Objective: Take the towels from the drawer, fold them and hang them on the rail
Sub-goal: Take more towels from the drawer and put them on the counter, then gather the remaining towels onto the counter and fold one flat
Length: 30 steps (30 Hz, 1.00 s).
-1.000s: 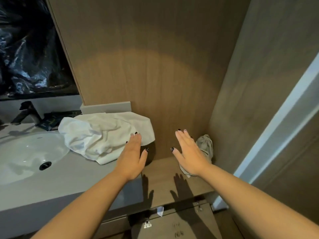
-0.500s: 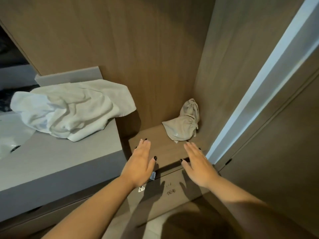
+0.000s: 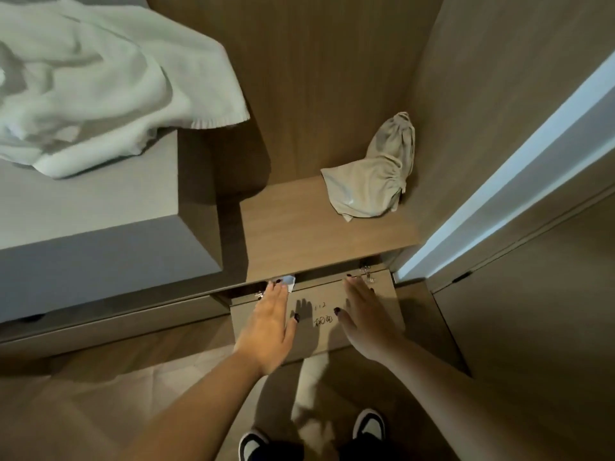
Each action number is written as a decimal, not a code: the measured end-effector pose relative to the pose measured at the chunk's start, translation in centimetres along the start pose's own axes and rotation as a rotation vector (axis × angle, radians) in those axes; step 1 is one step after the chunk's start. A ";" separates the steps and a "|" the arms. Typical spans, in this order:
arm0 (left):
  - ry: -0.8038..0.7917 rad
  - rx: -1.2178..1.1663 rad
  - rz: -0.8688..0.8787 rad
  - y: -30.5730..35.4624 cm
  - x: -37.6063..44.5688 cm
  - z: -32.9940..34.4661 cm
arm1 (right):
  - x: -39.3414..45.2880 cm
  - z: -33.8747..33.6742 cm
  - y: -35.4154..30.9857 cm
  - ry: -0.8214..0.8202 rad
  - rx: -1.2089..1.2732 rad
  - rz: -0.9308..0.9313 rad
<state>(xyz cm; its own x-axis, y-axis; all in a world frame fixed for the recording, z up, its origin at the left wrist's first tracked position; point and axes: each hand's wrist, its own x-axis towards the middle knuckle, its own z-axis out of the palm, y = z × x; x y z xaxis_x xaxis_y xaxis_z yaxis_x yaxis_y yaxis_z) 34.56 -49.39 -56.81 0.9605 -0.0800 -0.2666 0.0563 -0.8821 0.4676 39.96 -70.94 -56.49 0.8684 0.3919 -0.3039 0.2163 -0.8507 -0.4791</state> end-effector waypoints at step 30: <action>0.377 0.039 -0.264 -23.4 25.2 32.3 | 28.7 32.7 16.3 0.235 -0.087 -0.074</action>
<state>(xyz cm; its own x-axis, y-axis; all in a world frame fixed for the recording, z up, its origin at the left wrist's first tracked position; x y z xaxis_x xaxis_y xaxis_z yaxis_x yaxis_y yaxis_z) 48.60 -45.78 -101.68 0.9471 0.3180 -0.0438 0.3092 -0.8671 0.3906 53.81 -62.07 -99.95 0.9261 0.3713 -0.0663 0.3124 -0.8536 -0.4169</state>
